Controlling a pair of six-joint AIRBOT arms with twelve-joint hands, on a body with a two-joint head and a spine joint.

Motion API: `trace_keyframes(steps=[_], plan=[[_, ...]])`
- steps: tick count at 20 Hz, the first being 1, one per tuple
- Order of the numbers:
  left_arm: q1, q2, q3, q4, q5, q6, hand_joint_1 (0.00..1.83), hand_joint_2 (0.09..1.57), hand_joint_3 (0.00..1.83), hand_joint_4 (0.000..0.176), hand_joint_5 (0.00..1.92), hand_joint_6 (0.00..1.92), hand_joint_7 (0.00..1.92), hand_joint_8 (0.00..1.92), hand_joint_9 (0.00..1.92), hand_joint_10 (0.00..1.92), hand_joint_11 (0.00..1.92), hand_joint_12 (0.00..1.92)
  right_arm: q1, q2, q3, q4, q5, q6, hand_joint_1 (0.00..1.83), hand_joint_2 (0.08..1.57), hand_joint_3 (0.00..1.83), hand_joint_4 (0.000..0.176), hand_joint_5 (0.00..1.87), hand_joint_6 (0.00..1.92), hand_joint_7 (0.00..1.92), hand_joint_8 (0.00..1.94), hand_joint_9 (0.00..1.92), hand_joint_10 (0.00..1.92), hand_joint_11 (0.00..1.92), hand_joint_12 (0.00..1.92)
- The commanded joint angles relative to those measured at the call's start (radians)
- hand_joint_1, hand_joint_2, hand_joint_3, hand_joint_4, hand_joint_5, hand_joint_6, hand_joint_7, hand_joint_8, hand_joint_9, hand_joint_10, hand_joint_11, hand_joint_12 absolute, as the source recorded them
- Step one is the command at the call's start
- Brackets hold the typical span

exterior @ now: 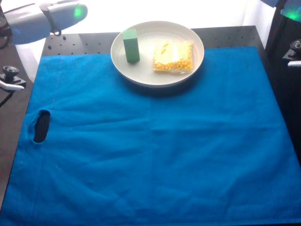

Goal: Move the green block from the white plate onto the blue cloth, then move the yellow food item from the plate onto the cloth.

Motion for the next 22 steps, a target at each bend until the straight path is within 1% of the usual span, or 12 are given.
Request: trace_keyframes(steps=[1,2,5,7,11,12,14,16,19,20,21,22], plan=[[-0.009,-0.003,0.008,0.012,-0.108,-0.013,0.74,0.90,0.00,0.082,0.25,0.00,0.40,0.00,0.47,0.02,0.14,0.77,0.012,-0.004,0.001,0.005,0.110,0.005,0.45,0.95,0.00,0.141,0.06,0.00,0.27,0.00,0.26,0.02,0.00,0.90],[-0.009,-0.006,0.010,0.012,-0.106,-0.017,0.79,0.91,0.00,0.082,0.25,0.00,0.40,0.00,0.47,0.02,0.15,0.77,0.012,-0.005,0.001,0.005,0.110,0.005,0.45,0.93,0.00,0.151,0.04,0.00,0.27,0.00,0.26,0.01,0.00,0.85],[-0.009,-0.016,0.026,0.015,-0.084,-0.038,0.83,0.91,0.00,0.059,0.24,0.00,0.41,0.00,0.47,0.01,0.15,0.78,0.012,-0.013,0.002,0.005,0.110,0.005,0.46,0.93,0.00,0.139,0.01,0.00,0.26,0.00,0.26,0.01,0.00,0.85],[-0.010,-0.017,0.038,0.026,-0.067,-0.058,0.82,0.90,0.00,0.058,0.21,0.00,0.40,0.00,0.47,0.01,0.14,0.77,0.012,-0.018,0.004,0.005,0.110,0.005,0.46,0.92,0.00,0.141,0.02,0.00,0.26,0.00,0.27,0.01,0.00,0.81],[-0.040,-0.021,0.102,0.108,0.049,-0.156,0.83,0.88,0.00,0.108,0.18,0.00,0.40,0.00,0.46,0.00,0.26,0.60,0.011,-0.023,0.004,0.005,0.109,0.005,0.46,0.92,0.00,0.126,0.04,0.00,0.27,0.00,0.25,0.00,0.00,0.77],[-0.064,-0.023,0.120,0.141,0.091,-0.177,0.82,0.87,0.00,0.111,0.18,0.00,0.41,0.01,0.47,0.01,0.29,0.62,0.011,-0.024,0.003,0.005,0.109,0.005,0.47,0.92,0.00,0.120,0.04,0.00,0.27,0.00,0.25,0.00,0.00,0.77],[-0.122,-0.024,0.151,0.221,0.195,-0.201,0.80,0.84,0.00,0.135,0.14,0.00,0.36,0.00,0.37,0.00,0.18,0.58,0.009,-0.027,0.003,0.005,0.109,0.005,0.48,0.92,0.00,0.118,0.05,0.00,0.29,0.00,0.27,0.01,0.00,0.79],[-0.195,-0.032,0.192,0.323,0.312,-0.254,0.91,0.81,0.00,0.120,0.12,0.00,0.31,0.00,0.40,0.00,0.43,0.37,0.009,-0.028,0.003,0.005,0.105,0.005,0.48,0.92,0.00,0.122,0.05,0.00,0.30,0.01,0.26,0.00,0.00,0.79],[-0.307,-0.065,0.260,0.491,0.495,-0.332,0.93,0.82,0.00,0.095,0.09,0.00,0.35,0.00,0.40,0.00,0.40,0.22,0.007,-0.028,0.004,0.004,0.093,0.005,0.50,0.93,0.00,0.120,0.06,0.00,0.32,0.01,0.29,0.01,0.00,0.84],[-0.340,-0.071,0.271,0.546,0.552,-0.340,0.96,0.83,0.00,0.111,0.10,0.00,0.46,0.01,0.41,0.00,0.33,0.16,0.006,-0.028,0.004,0.004,0.091,0.005,0.49,0.94,0.00,0.113,0.05,0.00,0.31,0.00,0.29,0.01,0.00,0.87],[-0.387,-0.083,0.288,0.647,0.634,-0.376,0.94,0.81,0.00,0.110,0.11,0.00,0.44,0.00,0.39,0.00,0.28,0.14,0.004,-0.028,0.004,0.002,0.087,0.005,0.51,0.94,0.00,0.107,0.05,0.00,0.30,0.00,0.29,0.00,0.00,0.88],[-0.407,-0.089,0.296,0.690,0.664,-0.397,0.93,0.81,0.00,0.115,0.13,0.01,0.37,0.00,0.38,0.00,0.29,0.13,0.004,-0.029,0.005,0.002,0.086,0.005,0.51,0.95,0.01,0.106,0.05,0.00,0.30,0.00,0.29,0.00,0.00,0.88]])
